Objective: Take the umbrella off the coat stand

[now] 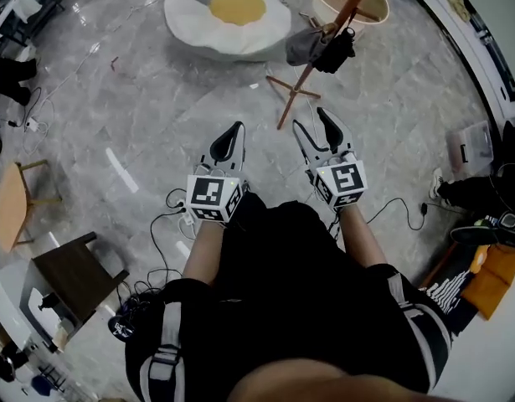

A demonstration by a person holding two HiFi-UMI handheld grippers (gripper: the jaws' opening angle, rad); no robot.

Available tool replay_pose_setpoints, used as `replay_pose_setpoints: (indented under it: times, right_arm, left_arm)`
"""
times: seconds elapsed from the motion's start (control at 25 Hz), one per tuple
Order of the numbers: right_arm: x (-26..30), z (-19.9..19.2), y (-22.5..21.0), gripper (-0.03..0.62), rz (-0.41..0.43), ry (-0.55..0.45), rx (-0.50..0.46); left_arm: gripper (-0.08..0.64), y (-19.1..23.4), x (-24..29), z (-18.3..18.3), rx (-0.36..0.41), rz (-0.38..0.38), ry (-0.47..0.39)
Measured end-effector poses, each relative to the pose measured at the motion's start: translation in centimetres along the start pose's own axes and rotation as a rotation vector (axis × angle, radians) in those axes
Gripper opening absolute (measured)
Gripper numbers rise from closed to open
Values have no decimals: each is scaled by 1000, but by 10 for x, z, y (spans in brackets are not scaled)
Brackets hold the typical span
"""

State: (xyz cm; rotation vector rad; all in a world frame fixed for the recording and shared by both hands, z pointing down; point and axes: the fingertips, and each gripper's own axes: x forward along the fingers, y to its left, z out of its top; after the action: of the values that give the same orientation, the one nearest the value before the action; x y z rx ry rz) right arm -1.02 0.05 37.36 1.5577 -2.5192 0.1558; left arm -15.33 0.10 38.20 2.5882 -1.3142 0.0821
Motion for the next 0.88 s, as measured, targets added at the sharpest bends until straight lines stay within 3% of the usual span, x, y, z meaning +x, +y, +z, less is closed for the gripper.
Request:
replay_pose_setpoints:
  times: [0.4, 0.6, 0.88]
  right_arm:
    - [23, -17, -46, 249, -170, 44, 69]
    - [18, -30, -83, 249, -253, 37, 121]
    - [28, -36, -155, 249, -284, 20, 131]
  left_arm:
    - [-2, 17, 59, -20, -21, -123, 75]
    - [-2, -4, 104, -25, 19, -207, 114]
    - [-2, -25, 178, -11, 76, -234, 117]
